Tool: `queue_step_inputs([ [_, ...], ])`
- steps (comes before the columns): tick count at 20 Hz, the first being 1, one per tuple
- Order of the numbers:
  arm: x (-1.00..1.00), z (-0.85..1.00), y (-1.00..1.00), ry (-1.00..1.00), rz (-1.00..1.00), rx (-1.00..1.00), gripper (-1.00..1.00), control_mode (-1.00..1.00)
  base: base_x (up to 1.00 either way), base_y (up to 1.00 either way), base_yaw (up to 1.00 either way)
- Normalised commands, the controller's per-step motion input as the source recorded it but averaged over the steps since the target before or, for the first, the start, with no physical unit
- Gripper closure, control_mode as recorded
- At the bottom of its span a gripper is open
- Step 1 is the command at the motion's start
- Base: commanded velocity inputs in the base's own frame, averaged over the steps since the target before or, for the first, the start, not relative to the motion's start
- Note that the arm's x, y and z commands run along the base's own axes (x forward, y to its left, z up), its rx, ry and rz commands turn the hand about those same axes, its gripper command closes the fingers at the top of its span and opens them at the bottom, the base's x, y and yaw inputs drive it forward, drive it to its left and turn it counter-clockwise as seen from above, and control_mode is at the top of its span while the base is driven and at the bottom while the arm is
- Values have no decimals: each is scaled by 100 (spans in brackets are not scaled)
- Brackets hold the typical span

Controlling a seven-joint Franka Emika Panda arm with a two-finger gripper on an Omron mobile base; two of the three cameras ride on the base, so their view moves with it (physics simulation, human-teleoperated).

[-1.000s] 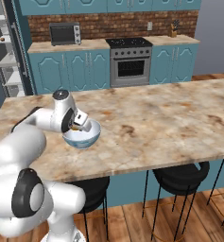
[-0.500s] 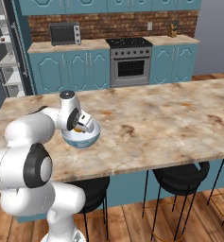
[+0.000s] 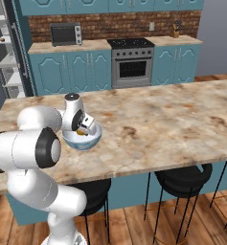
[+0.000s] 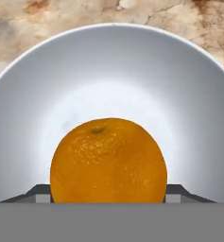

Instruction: Retrieve the orange and tangerine from the fridge and place them into the bowl on the dining table.

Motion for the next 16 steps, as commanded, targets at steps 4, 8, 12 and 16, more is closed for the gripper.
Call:
queue_step_inputs([
  [4,4,-8,0,2,0,0,-100,-100,0,0,0],
  [8,0,0,0,0,0,0,-100,-100,0,0,0],
  [12,-19,25,0,-4,0,0,-100,-100,0,0,0],
  [16,-45,74,0,-17,0,0,-100,-100,0,0,0],
])
